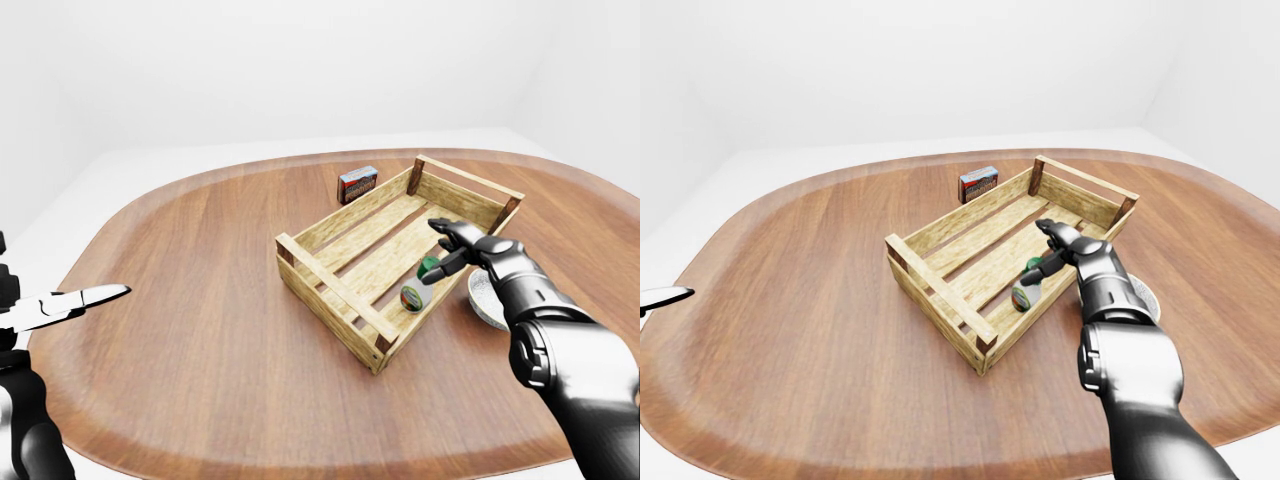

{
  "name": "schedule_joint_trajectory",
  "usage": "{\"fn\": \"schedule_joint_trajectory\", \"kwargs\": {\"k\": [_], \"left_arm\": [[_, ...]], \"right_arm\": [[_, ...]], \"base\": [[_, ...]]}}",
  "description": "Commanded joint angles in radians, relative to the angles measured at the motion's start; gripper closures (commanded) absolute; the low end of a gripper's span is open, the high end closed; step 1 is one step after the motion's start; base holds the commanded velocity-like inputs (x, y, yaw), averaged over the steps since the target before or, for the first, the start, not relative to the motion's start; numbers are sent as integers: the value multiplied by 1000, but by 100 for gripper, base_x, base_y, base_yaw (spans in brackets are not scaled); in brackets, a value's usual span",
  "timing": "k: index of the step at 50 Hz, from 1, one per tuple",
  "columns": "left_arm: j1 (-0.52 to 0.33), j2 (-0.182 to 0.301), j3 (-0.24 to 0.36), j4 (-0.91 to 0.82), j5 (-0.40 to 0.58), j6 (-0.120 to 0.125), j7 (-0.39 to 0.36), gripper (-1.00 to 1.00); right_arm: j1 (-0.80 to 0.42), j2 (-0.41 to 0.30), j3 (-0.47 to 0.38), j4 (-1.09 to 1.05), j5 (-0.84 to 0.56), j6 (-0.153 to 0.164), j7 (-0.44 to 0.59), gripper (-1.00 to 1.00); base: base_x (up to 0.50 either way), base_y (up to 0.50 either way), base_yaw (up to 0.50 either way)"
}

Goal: Pick up the salad dressing and put it in the tray.

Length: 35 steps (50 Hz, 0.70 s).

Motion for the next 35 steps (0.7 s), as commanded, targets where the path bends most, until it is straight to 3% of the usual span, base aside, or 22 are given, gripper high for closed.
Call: {"fn": "schedule_joint_trajectory", "kwargs": {"k": [1, 14, 26, 35], "left_arm": [[2, -3, -3, -5, 2, 0, -1, -100], [-1, -7, -13, -5, 11, 0, -4, -100], [-2, -9, -16, -5, 12, 0, -6, -100], [-1, -8, -13, -7, 7, 0, -6, -100]], "right_arm": [[15, 8, 6, 1, 5, 0, 6, -100], [4, 11, 27, -7, -15, -2, 49, -100], [-165, 22, 87, -69, -70, -81, 199, -100], [-266, 32, 116, -165, -125, -66, 230, -100]], "base": [[0, 0, 0], [0, 0, 0], [0, 0, 0], [0, 0, 0]]}}
